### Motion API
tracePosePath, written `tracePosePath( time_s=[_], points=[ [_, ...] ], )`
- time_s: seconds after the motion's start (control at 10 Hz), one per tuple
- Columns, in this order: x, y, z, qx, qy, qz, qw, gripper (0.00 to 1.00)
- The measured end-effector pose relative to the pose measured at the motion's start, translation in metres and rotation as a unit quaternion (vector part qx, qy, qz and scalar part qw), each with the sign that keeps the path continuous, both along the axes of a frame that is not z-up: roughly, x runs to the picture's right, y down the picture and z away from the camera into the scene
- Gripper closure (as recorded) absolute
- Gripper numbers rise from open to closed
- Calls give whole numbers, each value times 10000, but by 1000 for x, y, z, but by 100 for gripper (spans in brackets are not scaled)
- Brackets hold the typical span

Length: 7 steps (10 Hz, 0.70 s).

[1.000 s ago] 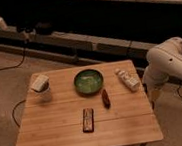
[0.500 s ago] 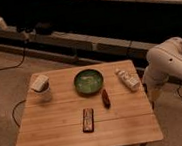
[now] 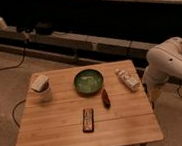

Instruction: Drag the pepper across the table

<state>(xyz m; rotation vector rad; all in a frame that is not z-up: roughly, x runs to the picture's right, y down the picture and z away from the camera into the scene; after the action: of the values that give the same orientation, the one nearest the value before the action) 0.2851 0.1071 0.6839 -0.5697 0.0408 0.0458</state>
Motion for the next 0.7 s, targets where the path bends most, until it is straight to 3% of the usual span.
tracePosePath(
  time_s=[0.2, 0.3, 0.5, 0.6, 0.7],
  points=[
    [-3, -2, 0, 1, -126, -180, 9998, 35],
    [-6, -3, 0, -9, -294, -433, 9986, 35],
    [-23, -3, -3, -56, -936, -1333, 9866, 35],
    [-30, -1, -5, -79, -1211, -1707, 9778, 35],
    [-38, 0, -7, -63, -1543, -2094, 9656, 35]
  ],
)
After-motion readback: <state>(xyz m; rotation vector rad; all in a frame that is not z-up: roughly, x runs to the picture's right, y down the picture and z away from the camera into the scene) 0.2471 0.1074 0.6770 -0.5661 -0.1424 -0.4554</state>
